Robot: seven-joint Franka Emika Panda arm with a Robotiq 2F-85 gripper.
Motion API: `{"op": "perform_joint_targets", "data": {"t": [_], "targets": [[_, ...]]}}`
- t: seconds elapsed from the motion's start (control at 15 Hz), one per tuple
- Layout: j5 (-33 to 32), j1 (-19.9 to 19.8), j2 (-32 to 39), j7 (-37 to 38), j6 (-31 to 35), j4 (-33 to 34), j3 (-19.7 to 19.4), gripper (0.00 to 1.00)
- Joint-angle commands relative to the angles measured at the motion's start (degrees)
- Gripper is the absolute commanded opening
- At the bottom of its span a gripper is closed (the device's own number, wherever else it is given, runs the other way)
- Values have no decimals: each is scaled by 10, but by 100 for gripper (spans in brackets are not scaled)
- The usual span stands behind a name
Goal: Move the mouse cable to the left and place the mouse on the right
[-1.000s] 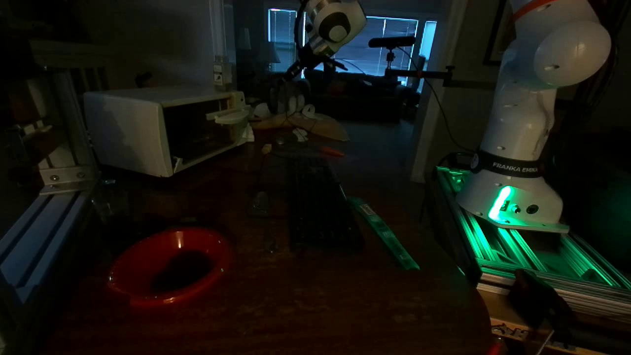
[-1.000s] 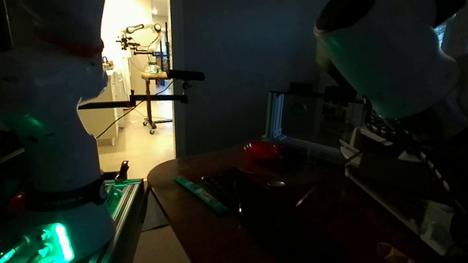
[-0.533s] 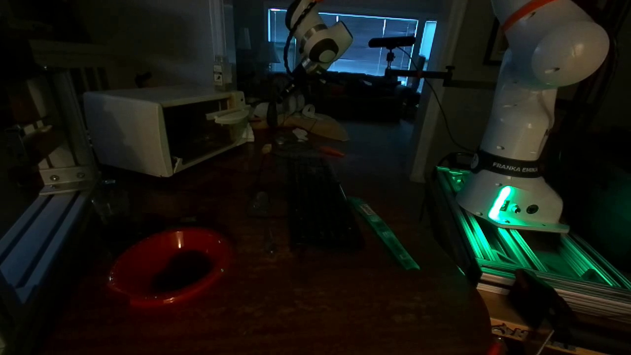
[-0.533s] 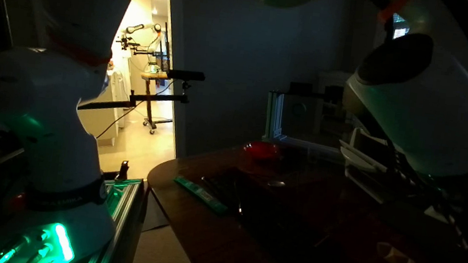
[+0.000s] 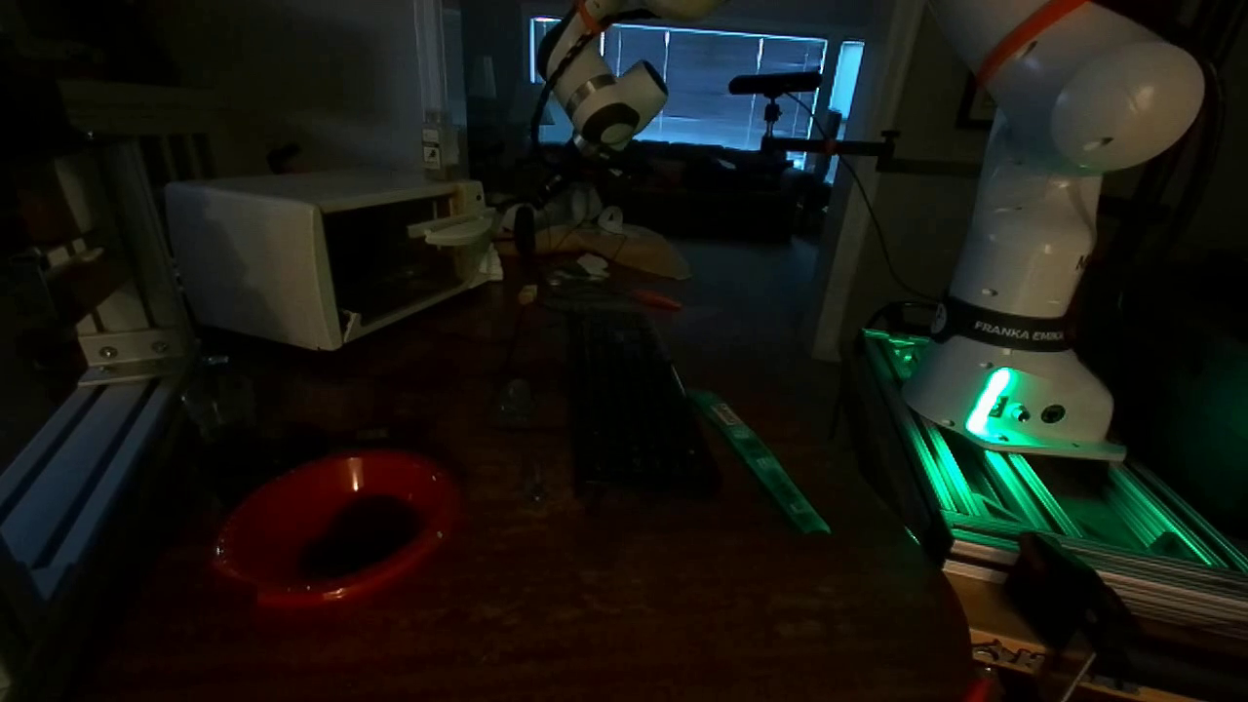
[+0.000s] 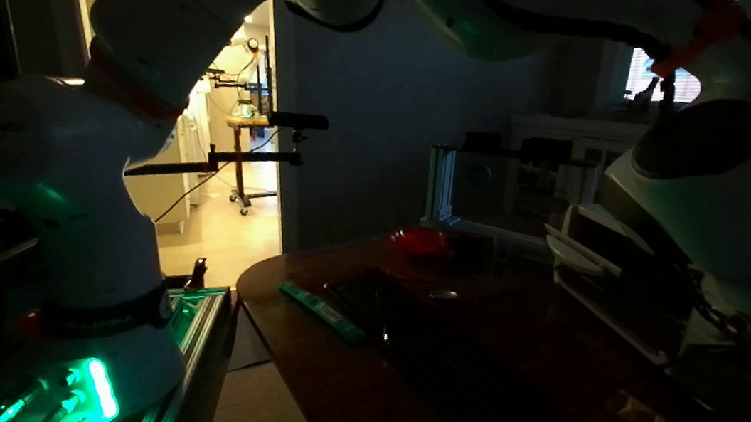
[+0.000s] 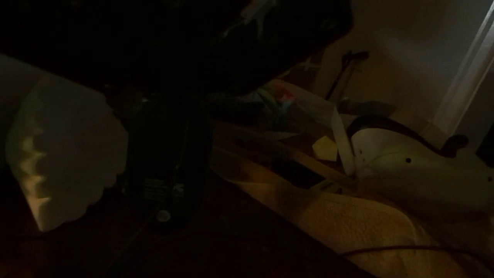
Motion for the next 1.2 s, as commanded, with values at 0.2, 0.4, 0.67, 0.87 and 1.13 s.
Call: {"op": "perform_joint_targets", "data": {"t": [0.2,0.4,0.67,0.87,1.13], "targets": [[214,-1,133,-105,55,191,-6,1],[346,22,186,-196,48,272,-54,1],[414,47,197,-261,21,246,-82,1],[381,52,190,-272,14,199,-65,1],[331,50,163,-271,-8,135,-33,1]]}}
